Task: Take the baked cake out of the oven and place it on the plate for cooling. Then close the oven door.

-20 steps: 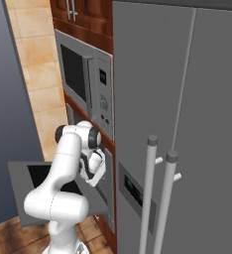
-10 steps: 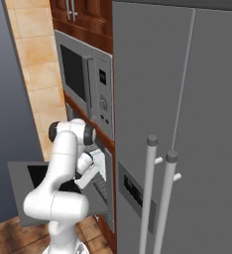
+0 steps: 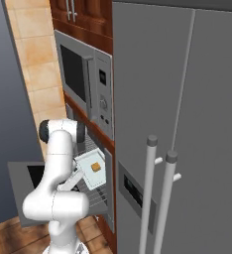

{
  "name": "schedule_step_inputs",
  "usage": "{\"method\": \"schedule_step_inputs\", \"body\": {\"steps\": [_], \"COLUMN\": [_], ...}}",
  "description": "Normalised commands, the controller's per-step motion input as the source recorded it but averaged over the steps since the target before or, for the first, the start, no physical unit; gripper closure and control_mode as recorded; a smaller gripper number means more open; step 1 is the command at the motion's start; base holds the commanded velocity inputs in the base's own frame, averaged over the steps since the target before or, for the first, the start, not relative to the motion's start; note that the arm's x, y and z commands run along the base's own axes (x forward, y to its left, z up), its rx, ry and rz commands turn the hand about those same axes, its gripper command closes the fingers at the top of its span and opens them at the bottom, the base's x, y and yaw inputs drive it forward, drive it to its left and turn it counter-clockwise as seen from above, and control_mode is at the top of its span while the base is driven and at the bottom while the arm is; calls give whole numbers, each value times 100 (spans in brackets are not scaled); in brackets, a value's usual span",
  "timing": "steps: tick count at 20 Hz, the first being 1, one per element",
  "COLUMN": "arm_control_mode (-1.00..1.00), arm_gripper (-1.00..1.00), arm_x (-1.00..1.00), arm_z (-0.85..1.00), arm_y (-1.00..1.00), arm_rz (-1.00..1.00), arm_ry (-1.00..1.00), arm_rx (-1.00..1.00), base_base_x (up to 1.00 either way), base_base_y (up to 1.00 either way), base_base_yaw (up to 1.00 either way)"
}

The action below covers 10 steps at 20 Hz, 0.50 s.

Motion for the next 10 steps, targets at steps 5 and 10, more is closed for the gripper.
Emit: {"method": "schedule_step_inputs", "body": {"steps": [5,10], "arm_control_mode": [-100,-100], "arm_gripper": [100,-100], "arm_x": [-89,-83], "arm_z": [-45,1], "arm_y": [77,51], "arm_rz": [1,0], "arm_ry": [10,1], "arm_rx": [1,0], "base_base_x": [0,0], "base_base_y": [0,0], "base_base_yaw": [0,0]}}
